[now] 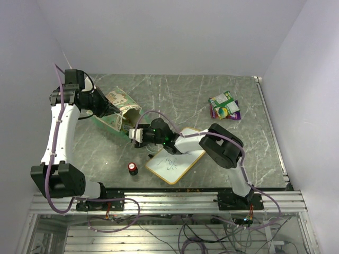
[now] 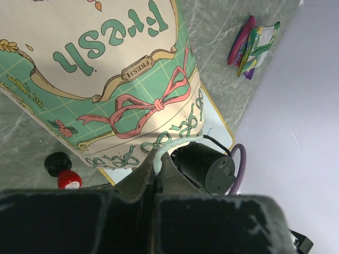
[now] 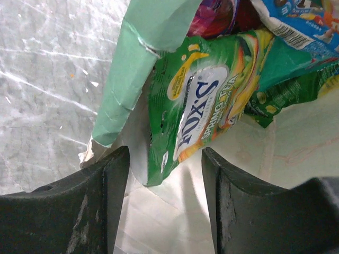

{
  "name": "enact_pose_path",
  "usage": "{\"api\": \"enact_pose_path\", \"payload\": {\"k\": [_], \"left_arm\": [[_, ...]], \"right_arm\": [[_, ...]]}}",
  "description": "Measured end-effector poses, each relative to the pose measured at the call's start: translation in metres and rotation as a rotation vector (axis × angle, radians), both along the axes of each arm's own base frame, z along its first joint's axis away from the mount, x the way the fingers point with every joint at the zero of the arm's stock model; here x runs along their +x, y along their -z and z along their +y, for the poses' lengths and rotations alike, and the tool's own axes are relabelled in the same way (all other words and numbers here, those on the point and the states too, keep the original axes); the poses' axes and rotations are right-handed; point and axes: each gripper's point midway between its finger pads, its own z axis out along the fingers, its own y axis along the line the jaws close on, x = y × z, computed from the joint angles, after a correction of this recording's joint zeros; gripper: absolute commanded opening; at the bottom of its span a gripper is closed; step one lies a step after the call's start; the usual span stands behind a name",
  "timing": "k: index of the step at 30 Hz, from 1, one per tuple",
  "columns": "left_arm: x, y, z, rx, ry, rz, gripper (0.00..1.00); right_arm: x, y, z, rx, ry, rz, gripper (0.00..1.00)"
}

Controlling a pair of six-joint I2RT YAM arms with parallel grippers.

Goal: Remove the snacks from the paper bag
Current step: Take out the snack from the paper bag.

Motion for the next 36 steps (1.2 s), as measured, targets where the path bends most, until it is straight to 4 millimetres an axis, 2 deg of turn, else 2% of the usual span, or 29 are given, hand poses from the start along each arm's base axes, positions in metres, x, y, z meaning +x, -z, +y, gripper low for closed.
{"api": "enact_pose_path", "payload": {"k": [6, 12, 20, 25, 33, 36], "left_arm": [[-0.001, 0.000, 0.000, 0.000, 0.000, 0.002, 0.07], [-0.003, 0.002, 0.000, 0.001, -0.001, 0.012, 0.07], [-0.007, 0.004, 0.001, 0.009, 0.000, 0.025, 0.07], [-0.009, 0.002, 0.001, 0.010, 0.000, 0.021, 0.07], [-0.012, 0.004, 0.001, 0.011, -0.001, 0.031, 0.07], [-0.012, 0.005, 0.002, 0.015, -0.003, 0.032, 0.07]], "right_arm": [[0.011, 0.014, -0.005, -0.042, 0.061, -0.021, 0.51], [0.025, 0.038, -0.002, -0.048, 0.110, -0.011, 0.49], [0.047, 0.031, 0.005, 0.040, 0.162, 0.026, 0.43], [0.050, 0.031, 0.010, 0.061, 0.156, 0.043, 0.34], [0.047, 0.030, 0.013, 0.068, 0.142, 0.056, 0.00], [0.048, 0.030, 0.013, 0.068, 0.145, 0.061, 0.00]]}}
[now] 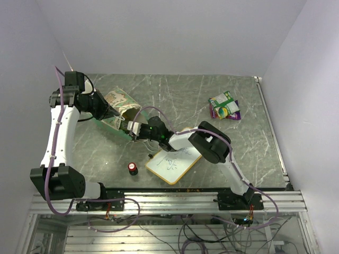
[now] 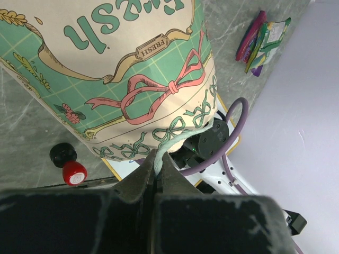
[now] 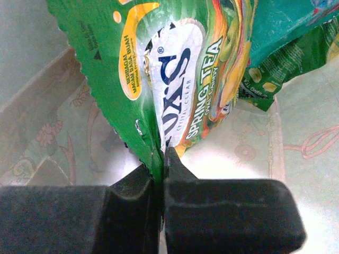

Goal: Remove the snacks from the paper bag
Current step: Take out the snack from the paper bag.

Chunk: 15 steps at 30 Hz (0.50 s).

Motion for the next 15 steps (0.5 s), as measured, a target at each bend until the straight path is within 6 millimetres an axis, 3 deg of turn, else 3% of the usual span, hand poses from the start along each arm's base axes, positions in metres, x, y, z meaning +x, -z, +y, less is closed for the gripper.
{"api": "enact_pose_path", "payload": {"k": [6, 15], "left_arm": [[0.001, 0.004, 0.000, -0.002, -0.002, -0.003, 0.07], [0.009, -0.001, -0.003, -0.033, -0.032, -0.052, 0.07]], "right_arm": [[0.000, -0.004, -0.003, 0.007, 0.028, 0.038, 0.00], [-0.030, -0.049, -0.036, 0.048, 0.045, 0.128, 0.00]]}}
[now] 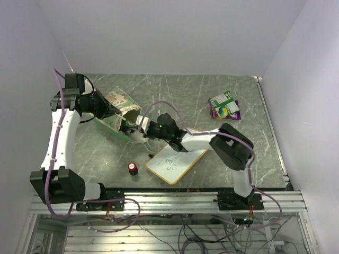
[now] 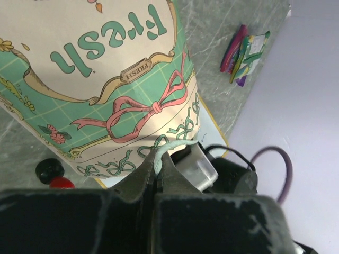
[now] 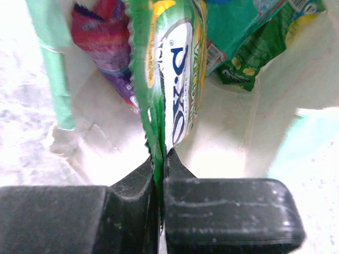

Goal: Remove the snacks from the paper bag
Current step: Take out the snack from the paper bag, then place the snack at the center of the board.

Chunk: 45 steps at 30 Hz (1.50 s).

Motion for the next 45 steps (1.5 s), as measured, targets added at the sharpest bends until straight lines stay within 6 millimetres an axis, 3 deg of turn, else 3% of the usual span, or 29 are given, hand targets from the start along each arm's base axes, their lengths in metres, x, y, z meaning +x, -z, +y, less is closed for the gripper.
{"api": "enact_pose_path", "payload": {"k": [11, 17, 21, 25, 29, 32, 39, 42, 45], "left_arm": [[0.010, -0.002, -0.002, -0.052, -0.055, -0.009, 0.07], [0.001, 0.021, -0.005, -0.097, -0.103, 0.087, 0.07], [0.004, 0.016, -0.005, -0.101, -0.108, 0.077, 0.07], [0.007, 0.008, -0.005, -0.100, -0.106, 0.055, 0.07], [0.007, 0.008, -0.006, -0.103, -0.103, 0.054, 0.07], [0.008, 0.007, -0.006, -0.105, -0.095, 0.053, 0.07], [0.012, 0.001, -0.007, -0.104, -0.082, 0.035, 0.07], [0.012, 0.001, -0.007, -0.105, -0.076, 0.032, 0.07], [0.011, 0.001, -0.008, -0.110, -0.070, 0.031, 0.07]], "right_arm": [[-0.059, -0.080, -0.046, 0.022, -0.017, 0.199, 0.00], [-0.095, -0.128, -0.093, 0.021, 0.048, 0.335, 0.00], [-0.110, -0.173, -0.126, 0.059, 0.118, 0.349, 0.00], [-0.110, -0.217, -0.166, 0.104, 0.258, 0.310, 0.00], [-0.087, -0.244, -0.208, 0.137, 0.491, 0.218, 0.00], [-0.059, -0.247, -0.240, 0.116, 0.694, 0.130, 0.00], [0.047, -0.213, -0.347, -0.068, 1.192, 0.066, 0.00], [0.078, -0.189, -0.396, -0.178, 1.342, 0.065, 0.00], [0.094, -0.168, -0.429, -0.277, 1.431, 0.065, 0.00]]}}
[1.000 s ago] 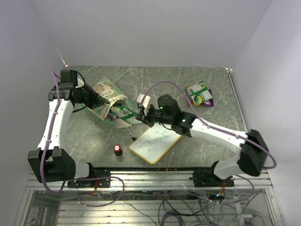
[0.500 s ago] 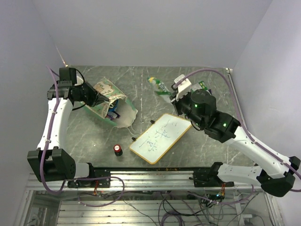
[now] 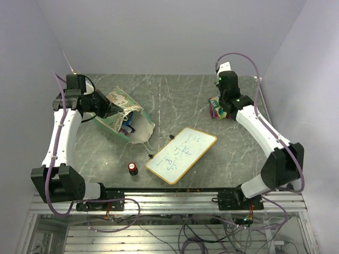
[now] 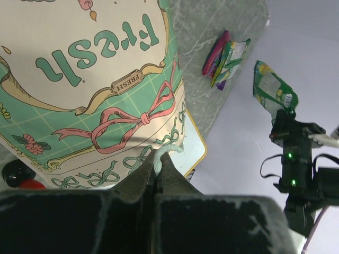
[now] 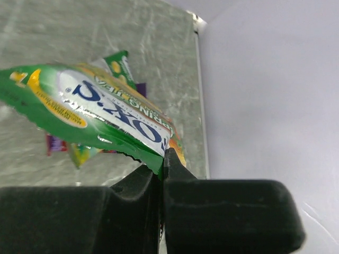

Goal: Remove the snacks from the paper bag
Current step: Place the snack at the center of the board.

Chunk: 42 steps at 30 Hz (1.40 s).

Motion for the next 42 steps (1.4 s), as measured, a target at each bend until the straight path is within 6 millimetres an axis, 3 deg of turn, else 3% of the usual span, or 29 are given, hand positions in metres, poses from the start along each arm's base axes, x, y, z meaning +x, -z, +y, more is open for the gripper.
{"api": "enact_pose_path", "payload": {"k": [5, 13, 24, 29, 36, 42], "left_arm": [[0.002, 0.001, -0.001, 0.001, 0.011, -0.006, 0.07], [0.009, 0.005, 0.000, 0.013, 0.027, -0.008, 0.07], [0.019, 0.010, 0.001, 0.020, 0.043, 0.002, 0.07], [0.019, 0.011, 0.001, 0.020, 0.043, 0.003, 0.07], [0.020, 0.012, 0.001, 0.020, 0.043, 0.006, 0.07], [0.020, 0.012, 0.001, 0.020, 0.043, 0.003, 0.07]], "right_arm": [[0.020, 0.030, -0.033, -0.058, 0.070, 0.049, 0.00], [0.043, 0.083, -0.048, -0.104, 0.099, 0.123, 0.00], [0.062, 0.101, -0.040, -0.050, 0.103, 0.109, 0.00], [0.063, 0.125, -0.027, -0.007, 0.081, 0.140, 0.00], [0.048, 0.179, -0.009, 0.049, 0.037, 0.250, 0.00], [0.043, 0.191, 0.000, 0.105, 0.018, 0.270, 0.00]]}}
